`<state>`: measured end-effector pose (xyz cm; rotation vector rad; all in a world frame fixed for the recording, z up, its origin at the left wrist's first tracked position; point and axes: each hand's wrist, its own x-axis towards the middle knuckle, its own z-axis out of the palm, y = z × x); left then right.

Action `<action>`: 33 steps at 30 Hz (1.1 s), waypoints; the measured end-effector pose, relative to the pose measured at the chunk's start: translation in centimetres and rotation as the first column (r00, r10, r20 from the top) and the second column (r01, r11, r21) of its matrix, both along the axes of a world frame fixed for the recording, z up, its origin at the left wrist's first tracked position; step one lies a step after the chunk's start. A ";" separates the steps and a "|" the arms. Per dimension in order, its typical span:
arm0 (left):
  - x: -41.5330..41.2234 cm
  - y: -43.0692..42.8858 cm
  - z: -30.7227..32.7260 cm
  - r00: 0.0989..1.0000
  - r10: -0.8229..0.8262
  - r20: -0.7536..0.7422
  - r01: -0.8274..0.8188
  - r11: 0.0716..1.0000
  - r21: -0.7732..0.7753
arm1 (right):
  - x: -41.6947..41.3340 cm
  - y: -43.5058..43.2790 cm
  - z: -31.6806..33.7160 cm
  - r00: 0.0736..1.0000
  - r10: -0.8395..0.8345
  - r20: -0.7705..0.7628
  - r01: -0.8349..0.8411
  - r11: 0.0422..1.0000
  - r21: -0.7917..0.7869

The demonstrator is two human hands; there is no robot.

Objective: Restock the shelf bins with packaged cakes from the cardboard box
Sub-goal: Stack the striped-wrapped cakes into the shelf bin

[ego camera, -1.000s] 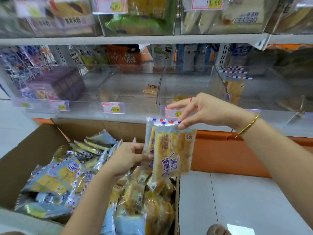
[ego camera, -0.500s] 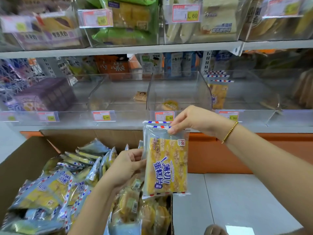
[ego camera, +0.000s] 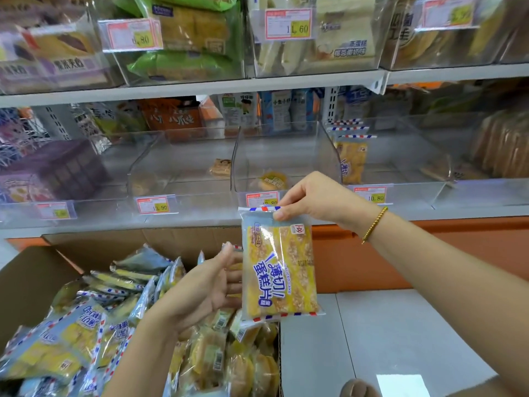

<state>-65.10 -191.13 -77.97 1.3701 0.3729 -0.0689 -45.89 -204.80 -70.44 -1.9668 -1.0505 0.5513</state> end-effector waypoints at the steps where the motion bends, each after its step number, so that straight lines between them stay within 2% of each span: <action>1: 0.3 -0.1 0.5 1.000 -0.018 0.008 0.018 0.997 0.070 | 0.0 -0.1 0.1 1.000 0.008 0.014 -0.008 1.000 -0.004; 3: 1.2 -0.6 1.3 0.998 -0.047 0.040 0.038 0.979 0.199 | 0.0 -0.5 0.6 1.000 0.017 0.022 -0.017 1.000 0.020; 5: 2.0 -0.9 1.8 0.998 -0.010 0.068 -0.008 0.969 0.248 | -0.1 -0.9 1.1 1.000 0.015 0.019 -0.016 0.996 0.091; 8: 3.2 -1.4 2.1 0.994 0.039 0.098 -0.060 0.974 0.220 | 1.3 -2.4 1.2 0.994 -0.080 -0.068 0.087 0.990 0.107; 10: 4.4 -1.8 2.0 0.993 0.060 0.106 -0.076 0.985 0.156 | 2.5 -3.8 0.5 0.968 -0.100 -0.231 0.107 0.994 0.021; 12: 6.0 -2.1 1.9 0.988 0.107 0.113 -0.120 0.986 0.114 | 3.3 -5.5 -0.5 0.917 -0.054 -0.396 0.039 0.998 -0.045; 13: 6.8 -2.2 2.0 0.985 0.114 0.127 -0.129 0.985 0.116 | 3.4 -6.2 -1.1 0.901 -0.035 -0.432 0.009 0.998 -0.062; 15: 8.7 -2.8 2.6 0.987 0.091 0.132 -0.109 0.985 0.133 | 3.9 -7.4 -1.9 0.916 -0.026 -0.400 0.005 0.999 -0.054; 18: 13.4 -3.4 3.8 0.995 0.056 0.088 -0.068 0.988 0.139 | 5.9 -8.4 -1.3 0.912 -0.097 -0.398 0.124 0.991 0.043; 21: 18.5 -4.1 5.3 0.998 0.028 0.058 -0.036 0.987 0.156 | 9.9 -9.3 -0.4 0.811 -0.174 -0.559 0.258 0.963 0.075; 24: 22.6 -4.8 6.6 0.991 0.081 0.105 -0.107 0.956 0.274 | 14.2 -10.2 -0.2 0.726 -0.226 -0.649 0.378 0.920 0.102; 25: 23.6 -5.1 6.7 0.986 0.123 0.110 -0.157 0.904 0.397 | 15.6 -10.4 -0.2 0.736 -0.258 -0.626 0.422 0.898 0.126; 26: 24.3 -5.0 6.4 0.986 0.134 0.098 -0.166 0.794 0.585 | 16.8 -10.4 -0.1 0.756 -0.303 -0.580 0.463 0.874 0.146; 28: 24.4 -5.1 5.3 0.997 0.076 0.028 -0.059 0.441 0.895 | 19.4 -10.1 -0.4 0.787 -0.410 -0.462 0.535 0.825 0.179; 29: 24.3 -5.0 4.5 0.999 0.039 -0.018 0.006 0.297 0.955 | 20.5 -9.9 -0.7 0.789 -0.457 -0.410 0.564 0.803 0.190; 30: 24.1 -4.9 3.9 0.997 0.011 -0.078 0.074 0.207 0.975 | 21.5 -9.4 -1.1 0.787 -0.496 -0.368 0.587 0.785 0.197; 31: 23.9 -5.1 3.5 0.991 -0.015 -0.133 0.133 0.157 0.979 | 22.3 -9.0 -1.4 0.788 -0.516 -0.336 0.595 0.779 0.201; 33: 23.7 -5.3 2.7 0.976 -0.064 -0.208 0.215 0.116 0.970 | 23.7 -8.1 -2.4 0.799 -0.513 -0.314 0.585 0.785 0.204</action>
